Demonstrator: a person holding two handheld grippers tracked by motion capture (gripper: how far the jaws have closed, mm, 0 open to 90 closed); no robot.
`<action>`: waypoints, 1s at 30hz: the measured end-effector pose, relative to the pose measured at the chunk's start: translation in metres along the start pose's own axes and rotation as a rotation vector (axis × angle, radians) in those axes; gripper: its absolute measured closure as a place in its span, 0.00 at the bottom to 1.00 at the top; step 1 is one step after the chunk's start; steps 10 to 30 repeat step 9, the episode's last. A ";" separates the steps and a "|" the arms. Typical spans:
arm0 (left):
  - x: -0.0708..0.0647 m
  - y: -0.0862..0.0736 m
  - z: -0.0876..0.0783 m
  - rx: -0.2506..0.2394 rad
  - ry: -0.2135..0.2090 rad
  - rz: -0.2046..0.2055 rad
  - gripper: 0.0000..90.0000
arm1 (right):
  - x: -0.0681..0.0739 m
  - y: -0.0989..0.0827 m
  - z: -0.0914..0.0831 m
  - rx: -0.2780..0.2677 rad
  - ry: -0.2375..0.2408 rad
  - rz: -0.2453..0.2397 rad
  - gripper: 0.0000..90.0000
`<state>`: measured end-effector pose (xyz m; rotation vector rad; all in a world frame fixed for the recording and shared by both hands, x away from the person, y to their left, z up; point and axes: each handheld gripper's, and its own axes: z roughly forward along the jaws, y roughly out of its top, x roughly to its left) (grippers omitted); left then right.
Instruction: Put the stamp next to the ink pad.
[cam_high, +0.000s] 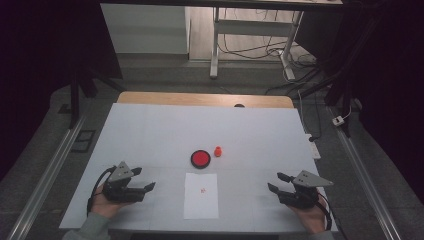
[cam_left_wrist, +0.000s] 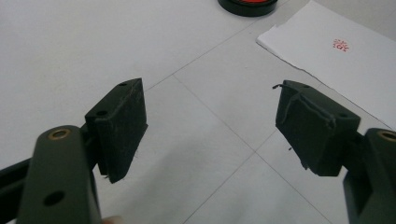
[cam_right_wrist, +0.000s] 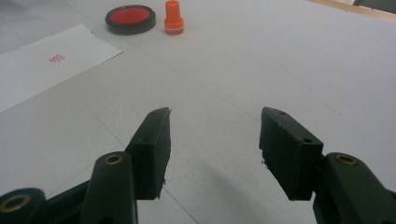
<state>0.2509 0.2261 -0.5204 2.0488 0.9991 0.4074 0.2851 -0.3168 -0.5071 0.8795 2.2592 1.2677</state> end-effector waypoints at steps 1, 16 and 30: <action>0.000 0.000 0.000 0.000 0.001 0.000 0.27 | 0.000 0.000 0.000 0.000 -0.002 0.000 0.48; 0.000 0.000 0.000 0.001 0.000 0.001 0.27 | 0.001 0.001 0.000 -0.001 -0.001 -0.004 0.48; 0.000 0.000 0.000 0.001 0.000 0.001 0.27 | 0.001 0.001 0.000 -0.001 -0.001 -0.004 0.48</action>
